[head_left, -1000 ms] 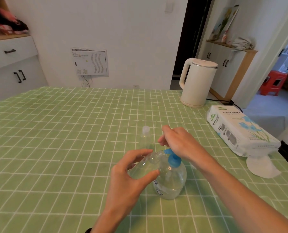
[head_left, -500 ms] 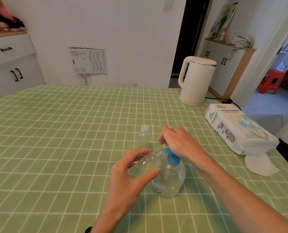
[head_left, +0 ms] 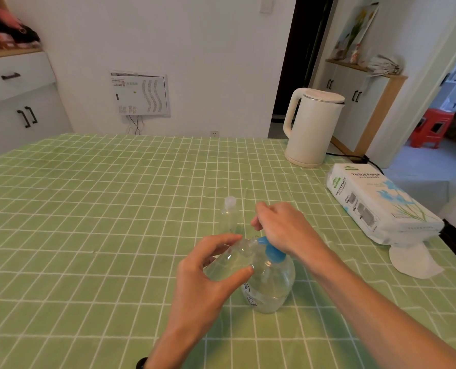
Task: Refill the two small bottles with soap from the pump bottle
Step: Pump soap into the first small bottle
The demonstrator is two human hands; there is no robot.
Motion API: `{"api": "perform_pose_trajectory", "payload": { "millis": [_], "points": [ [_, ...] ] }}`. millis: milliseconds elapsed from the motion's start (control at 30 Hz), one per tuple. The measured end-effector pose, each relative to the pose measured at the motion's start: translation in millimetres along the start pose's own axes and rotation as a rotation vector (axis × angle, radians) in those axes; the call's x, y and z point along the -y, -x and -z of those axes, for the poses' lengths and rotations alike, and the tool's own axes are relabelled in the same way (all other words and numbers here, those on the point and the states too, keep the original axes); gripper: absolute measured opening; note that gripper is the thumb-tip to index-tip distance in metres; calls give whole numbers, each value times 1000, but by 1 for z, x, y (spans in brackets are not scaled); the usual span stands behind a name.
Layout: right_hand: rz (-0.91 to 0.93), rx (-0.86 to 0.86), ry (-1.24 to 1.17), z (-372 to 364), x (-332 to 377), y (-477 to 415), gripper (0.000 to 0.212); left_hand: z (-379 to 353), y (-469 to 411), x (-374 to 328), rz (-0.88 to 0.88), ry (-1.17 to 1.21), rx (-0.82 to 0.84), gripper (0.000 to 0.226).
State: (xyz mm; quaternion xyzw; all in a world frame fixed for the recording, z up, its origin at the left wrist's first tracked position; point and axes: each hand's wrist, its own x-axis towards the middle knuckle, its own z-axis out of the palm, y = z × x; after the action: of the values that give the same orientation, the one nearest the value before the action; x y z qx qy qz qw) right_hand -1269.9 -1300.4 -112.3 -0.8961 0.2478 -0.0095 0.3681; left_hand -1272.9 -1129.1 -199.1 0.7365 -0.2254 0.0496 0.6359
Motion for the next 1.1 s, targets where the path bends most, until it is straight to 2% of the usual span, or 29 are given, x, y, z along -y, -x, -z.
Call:
{"api": "perform_pose_trajectory", "payload": {
  "millis": [1100],
  "points": [
    [27,-22,8,4,2,-3,56,2,-2,1,-6,74,17,48]
  ]
}}
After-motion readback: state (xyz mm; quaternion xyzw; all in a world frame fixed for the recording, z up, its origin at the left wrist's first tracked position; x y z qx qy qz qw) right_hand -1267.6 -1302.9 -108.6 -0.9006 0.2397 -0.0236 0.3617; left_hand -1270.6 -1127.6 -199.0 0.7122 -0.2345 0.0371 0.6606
